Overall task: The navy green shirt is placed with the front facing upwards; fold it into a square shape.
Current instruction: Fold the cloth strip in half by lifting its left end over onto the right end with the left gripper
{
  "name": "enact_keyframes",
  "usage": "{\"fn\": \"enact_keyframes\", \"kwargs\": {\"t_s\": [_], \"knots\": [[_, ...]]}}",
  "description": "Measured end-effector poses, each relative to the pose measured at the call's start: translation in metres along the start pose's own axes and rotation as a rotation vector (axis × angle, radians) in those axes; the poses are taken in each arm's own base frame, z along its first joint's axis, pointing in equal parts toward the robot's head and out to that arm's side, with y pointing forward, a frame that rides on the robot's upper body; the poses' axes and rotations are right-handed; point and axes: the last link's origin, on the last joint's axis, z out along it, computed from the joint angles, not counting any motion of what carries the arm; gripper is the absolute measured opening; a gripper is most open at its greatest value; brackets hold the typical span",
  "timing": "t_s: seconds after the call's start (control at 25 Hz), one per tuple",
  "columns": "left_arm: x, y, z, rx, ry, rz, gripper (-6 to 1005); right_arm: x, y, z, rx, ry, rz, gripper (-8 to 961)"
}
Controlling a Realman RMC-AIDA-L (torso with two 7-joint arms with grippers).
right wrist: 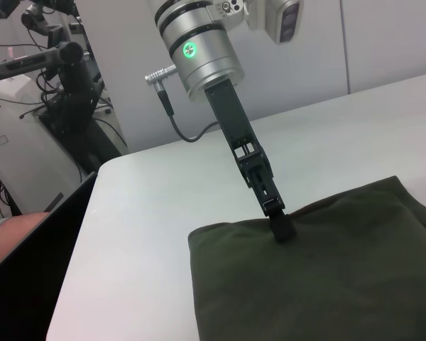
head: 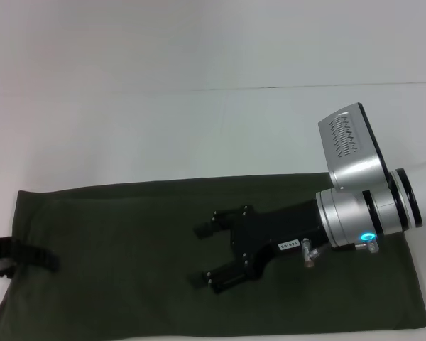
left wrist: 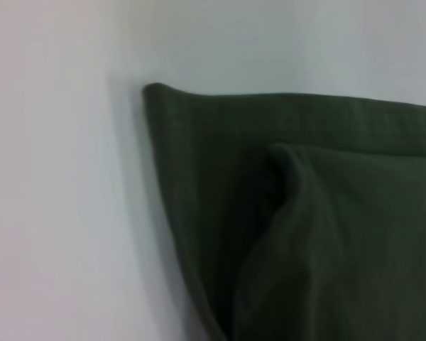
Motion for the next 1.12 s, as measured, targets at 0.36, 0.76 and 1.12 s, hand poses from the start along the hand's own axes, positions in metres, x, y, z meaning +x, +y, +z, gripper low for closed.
{"fn": "enact_keyframes", "kwargs": {"t_s": [0.36, 0.76, 1.12], "knots": [[0.001, -0.006, -0.004, 0.045, 0.007, 0.003, 853, 0.001, 0.001, 0.000, -0.002, 0.000, 0.004, 944], [0.000, -0.001, 0.001, 0.027, -0.009, 0.007, 819, 0.002, 0.001, 0.000, -0.003, -0.001, 0.007, 944], [0.001, 0.009, 0.007, -0.018, -0.036, 0.022, 787, 0.001, 0.001, 0.000, -0.006, -0.002, 0.005, 945]]}}
